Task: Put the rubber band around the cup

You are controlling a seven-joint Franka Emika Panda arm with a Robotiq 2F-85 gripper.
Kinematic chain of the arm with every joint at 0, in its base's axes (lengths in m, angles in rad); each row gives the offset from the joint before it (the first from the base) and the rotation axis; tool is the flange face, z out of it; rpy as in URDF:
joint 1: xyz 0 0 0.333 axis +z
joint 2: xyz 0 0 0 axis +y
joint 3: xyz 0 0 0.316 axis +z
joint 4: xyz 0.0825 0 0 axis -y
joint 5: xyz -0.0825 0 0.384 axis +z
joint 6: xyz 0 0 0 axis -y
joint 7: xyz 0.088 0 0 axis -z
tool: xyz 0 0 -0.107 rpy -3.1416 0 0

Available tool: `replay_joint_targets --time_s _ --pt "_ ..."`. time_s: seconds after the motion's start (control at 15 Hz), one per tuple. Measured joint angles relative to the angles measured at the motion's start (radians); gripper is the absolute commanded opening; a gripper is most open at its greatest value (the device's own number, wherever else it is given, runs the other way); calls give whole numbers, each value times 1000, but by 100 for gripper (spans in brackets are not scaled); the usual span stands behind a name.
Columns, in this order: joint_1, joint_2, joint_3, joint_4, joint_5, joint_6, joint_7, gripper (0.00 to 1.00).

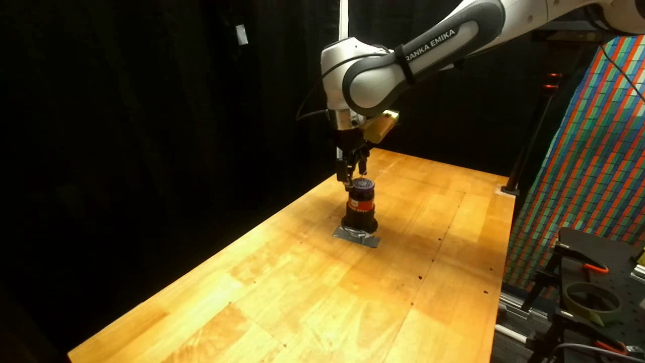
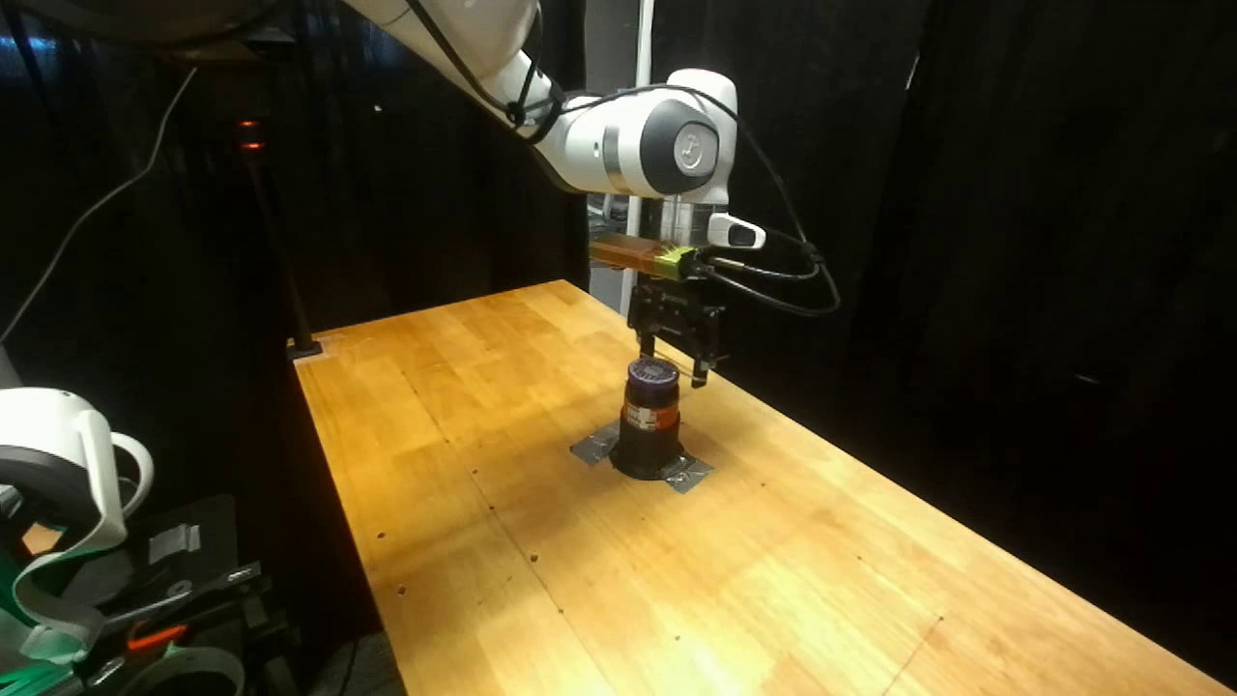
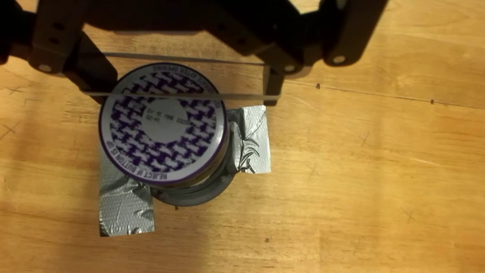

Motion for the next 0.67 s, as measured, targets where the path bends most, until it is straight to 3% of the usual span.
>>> replay_joint_targets --time_s 0.33,0.67 --pt "1 23 -1 12 4 -6 -8 100" --pt "-1 22 -1 8 39 -96 -46 100"
